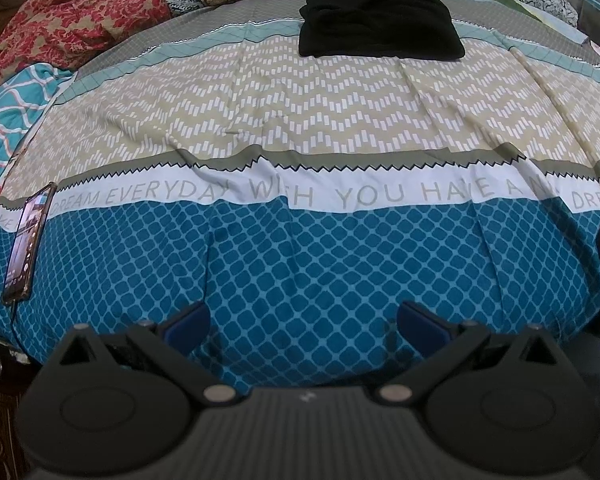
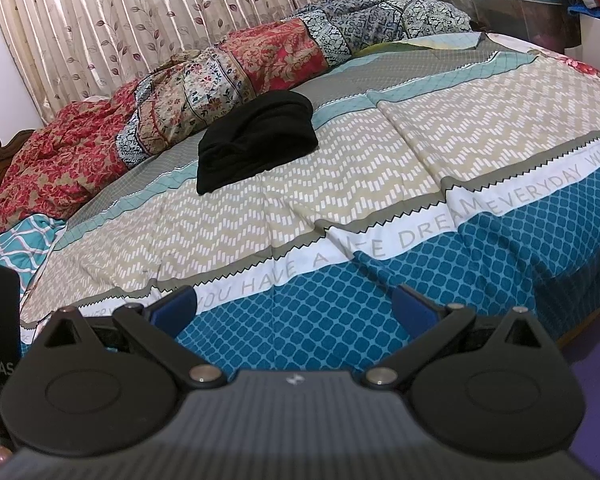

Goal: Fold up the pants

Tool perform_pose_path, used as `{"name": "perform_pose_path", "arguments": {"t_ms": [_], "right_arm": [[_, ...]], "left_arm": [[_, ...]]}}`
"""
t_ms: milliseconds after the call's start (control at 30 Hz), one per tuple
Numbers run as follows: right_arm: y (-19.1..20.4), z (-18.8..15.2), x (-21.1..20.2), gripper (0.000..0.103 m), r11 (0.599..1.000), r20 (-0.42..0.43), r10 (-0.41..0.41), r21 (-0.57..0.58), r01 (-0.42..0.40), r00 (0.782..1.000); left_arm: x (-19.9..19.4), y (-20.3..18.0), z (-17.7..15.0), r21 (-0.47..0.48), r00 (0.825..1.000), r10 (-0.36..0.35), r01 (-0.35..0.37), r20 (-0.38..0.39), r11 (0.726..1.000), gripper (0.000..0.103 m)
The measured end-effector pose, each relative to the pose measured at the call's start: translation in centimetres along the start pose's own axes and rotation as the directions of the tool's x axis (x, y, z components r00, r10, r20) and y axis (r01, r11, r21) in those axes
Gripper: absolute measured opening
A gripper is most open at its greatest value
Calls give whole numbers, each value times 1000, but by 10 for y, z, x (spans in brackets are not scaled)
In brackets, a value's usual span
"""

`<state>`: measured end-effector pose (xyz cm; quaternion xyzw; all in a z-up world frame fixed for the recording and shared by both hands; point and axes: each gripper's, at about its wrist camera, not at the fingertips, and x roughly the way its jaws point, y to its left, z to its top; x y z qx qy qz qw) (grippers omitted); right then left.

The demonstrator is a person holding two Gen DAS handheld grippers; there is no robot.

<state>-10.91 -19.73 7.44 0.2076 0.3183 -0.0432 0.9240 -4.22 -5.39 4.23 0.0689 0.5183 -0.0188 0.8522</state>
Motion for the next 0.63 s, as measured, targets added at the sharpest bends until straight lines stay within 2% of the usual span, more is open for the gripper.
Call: {"name": "perform_pose_path", "arguments": {"t_ms": [400,633], "right_arm": [[0,0,0,103,1000,-1,1,0,-1,1000],[1,-1,-1,103,1000,7,-2,-6,2,1000]], "left_arm": [[1,-1,0,9,1000,-9,10,-3,1000,103],[-7,-4,3,29,999,-21,20,39,999,103]]}}
